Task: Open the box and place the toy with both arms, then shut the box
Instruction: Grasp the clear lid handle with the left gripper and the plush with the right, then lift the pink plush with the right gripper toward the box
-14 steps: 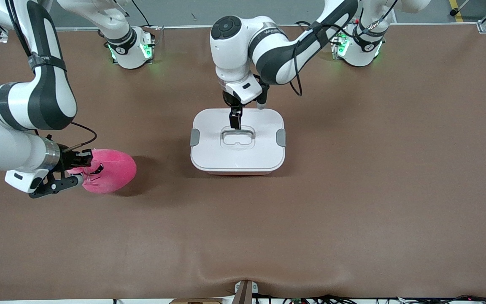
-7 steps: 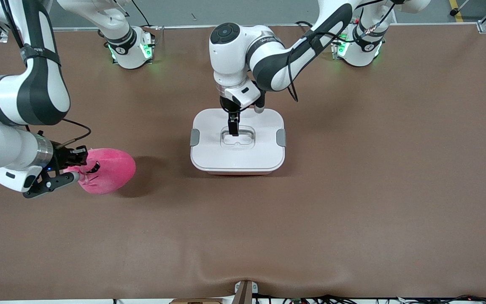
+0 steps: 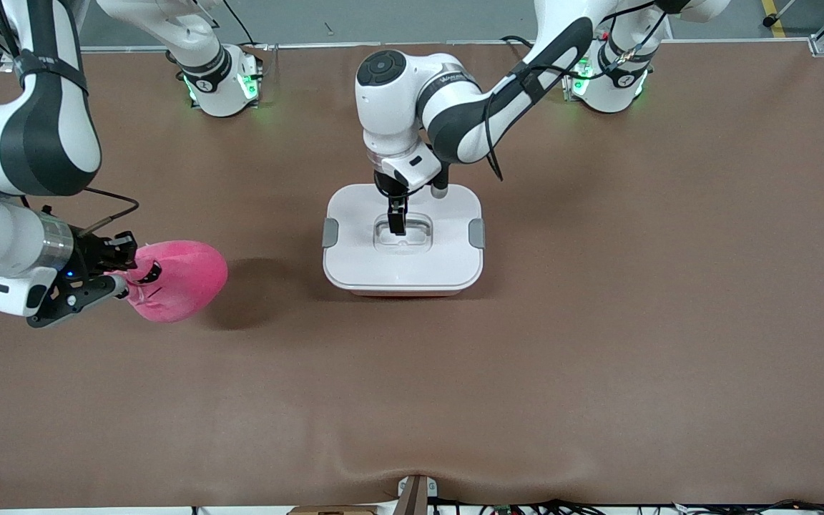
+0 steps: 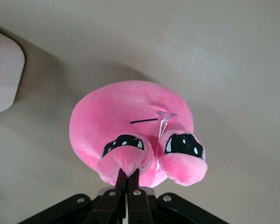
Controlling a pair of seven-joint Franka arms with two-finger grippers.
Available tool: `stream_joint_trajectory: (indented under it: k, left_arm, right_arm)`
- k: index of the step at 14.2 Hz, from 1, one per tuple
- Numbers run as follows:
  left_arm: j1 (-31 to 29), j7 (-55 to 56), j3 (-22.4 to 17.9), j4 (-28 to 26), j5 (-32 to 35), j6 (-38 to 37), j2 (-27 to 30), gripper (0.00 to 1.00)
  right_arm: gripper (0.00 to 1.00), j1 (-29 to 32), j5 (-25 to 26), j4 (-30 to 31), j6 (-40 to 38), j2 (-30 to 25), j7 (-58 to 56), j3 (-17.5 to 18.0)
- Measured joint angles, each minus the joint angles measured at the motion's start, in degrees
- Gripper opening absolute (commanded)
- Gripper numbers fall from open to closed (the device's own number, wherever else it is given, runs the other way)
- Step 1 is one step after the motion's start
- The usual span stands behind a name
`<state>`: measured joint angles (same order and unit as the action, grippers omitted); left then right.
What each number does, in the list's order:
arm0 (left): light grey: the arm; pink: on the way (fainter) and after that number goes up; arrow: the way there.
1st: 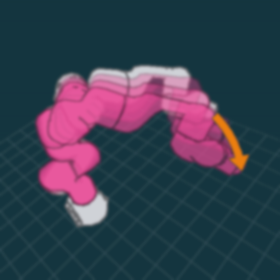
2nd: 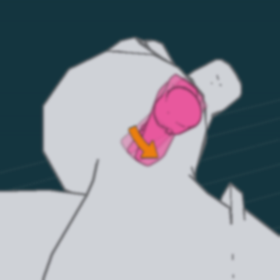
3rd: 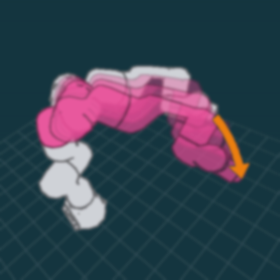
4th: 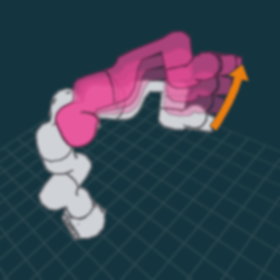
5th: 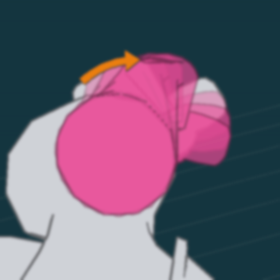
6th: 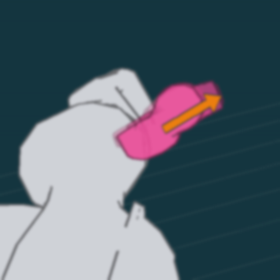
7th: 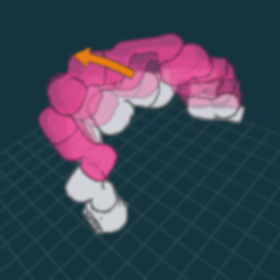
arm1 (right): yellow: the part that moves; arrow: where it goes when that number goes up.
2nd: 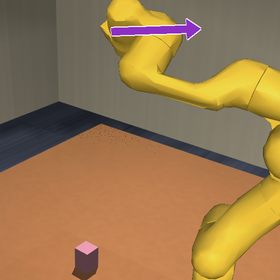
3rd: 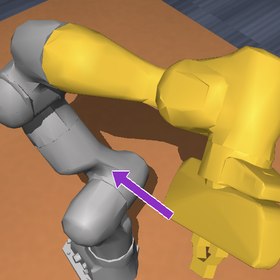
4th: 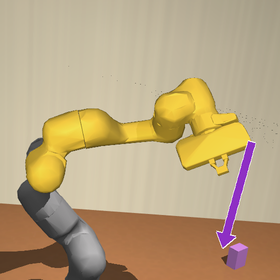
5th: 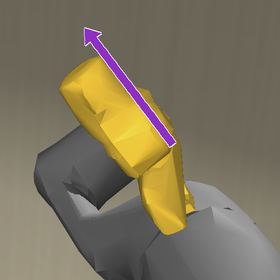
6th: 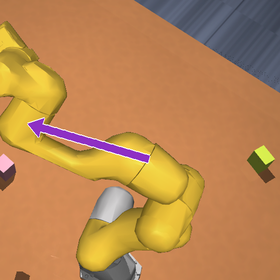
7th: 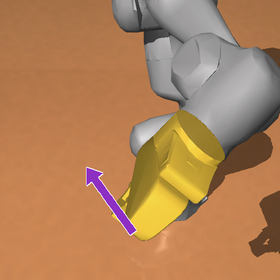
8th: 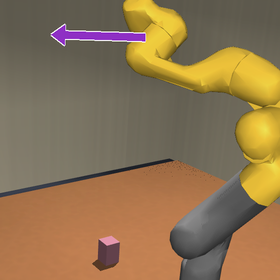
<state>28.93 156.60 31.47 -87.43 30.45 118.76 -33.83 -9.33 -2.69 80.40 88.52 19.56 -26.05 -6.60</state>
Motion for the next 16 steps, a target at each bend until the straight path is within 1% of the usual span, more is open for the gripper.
stream_joint_trajectory:
  k: [1, 2, 6, 7, 8, 10, 12, 15, 16]
  left_arm:
    - [-0.02, 0.0, -0.06, 0.0, 0.01, 0.1, -0.09, 0.75]
    - [-0.08, 0.0, -0.12, 0.01, 0.01, 0.21, -0.13, 0.73]
    - [-0.23, 0.0, -0.17, 0.01, 0.01, 0.52, -0.47, 0.68]
    - [-0.27, 0.0, -0.18, 0.01, 0.01, 0.57, -0.58, 0.65]
    - [-0.3, 0.0, -0.18, 0.02, 0.01, 0.62, -0.68, 0.59]
    - [-0.31, 0.0, -0.18, 0.03, 0.01, 0.68, -0.78, 0.5]
    - [-0.31, 0.0, -0.18, 0.03, 0.01, 0.69, -0.79, 0.44]
    - [-0.31, 0.0, -0.18, 0.04, 0.02, 0.7, -0.8, 0.38]
    - [-0.31, 0.0, -0.18, 0.05, 0.02, 0.7, -0.8, 0.35]
  right_arm:
    - [0.0, 0.0, -0.01, 0.0, -0.17, -0.28, -0.77, 0.0]
    - [0.0, 0.0, -0.06, 0.0, -0.41, -0.59, -1.48, 0.02]
    - [0.0, -0.12, -0.32, 0.7, -0.93, -2.23, -2.79, 0.23]
    - [0.0, -0.22, -0.34, 1.04, -0.93, -2.6, -3.03, 0.38]
    - [0.0, -0.37, -0.34, 1.39, -0.93, -2.87, -3.88, 0.52]
    - [0.0, -0.64, -0.34, 1.99, -0.98, -3.05, -6.6, 0.58]
    - [0.0, -0.76, -0.4, 2.94, -0.98, -3.33, -7.93, 0.61]
    - [0.0, -2.04, -0.72, 4.69, -1.22, -4.79, -9.58, 0.73]
    - [0.0, -2.37, -1.18, 5.74, -1.14, -5.52, -10.78, 0.75]
